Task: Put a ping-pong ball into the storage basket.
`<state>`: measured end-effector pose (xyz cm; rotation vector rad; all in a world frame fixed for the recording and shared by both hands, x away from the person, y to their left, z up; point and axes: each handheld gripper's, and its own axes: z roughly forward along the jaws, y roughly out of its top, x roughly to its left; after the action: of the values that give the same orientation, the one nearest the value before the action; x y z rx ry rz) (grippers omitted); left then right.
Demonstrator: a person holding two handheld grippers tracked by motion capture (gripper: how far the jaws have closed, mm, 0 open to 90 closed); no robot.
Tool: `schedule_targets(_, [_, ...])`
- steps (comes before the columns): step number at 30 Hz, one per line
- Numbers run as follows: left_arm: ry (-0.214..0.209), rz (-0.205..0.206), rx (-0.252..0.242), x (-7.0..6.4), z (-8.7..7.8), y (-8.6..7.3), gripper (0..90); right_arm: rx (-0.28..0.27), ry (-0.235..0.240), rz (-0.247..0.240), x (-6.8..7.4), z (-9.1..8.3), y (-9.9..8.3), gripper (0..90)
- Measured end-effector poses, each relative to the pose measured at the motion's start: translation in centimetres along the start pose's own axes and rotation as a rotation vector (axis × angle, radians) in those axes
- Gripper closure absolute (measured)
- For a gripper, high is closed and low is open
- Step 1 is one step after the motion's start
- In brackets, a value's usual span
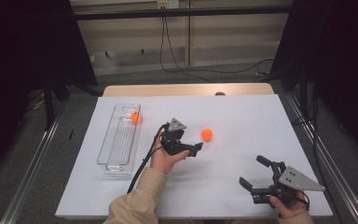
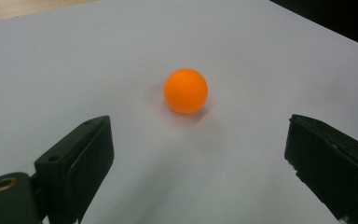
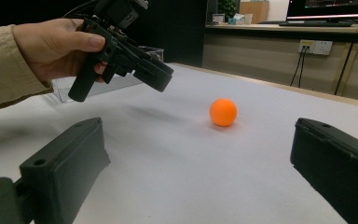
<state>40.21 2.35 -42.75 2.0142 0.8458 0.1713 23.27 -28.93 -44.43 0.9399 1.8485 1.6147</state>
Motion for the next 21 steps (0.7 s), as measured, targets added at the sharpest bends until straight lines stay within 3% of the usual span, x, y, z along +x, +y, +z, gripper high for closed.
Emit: schedule_targets(21, [0.001,0.008,-0.001,-0.16,0.68,0.14,8.0,0.001,0.000,0.003,-0.02,-0.01,0.00,2.6])
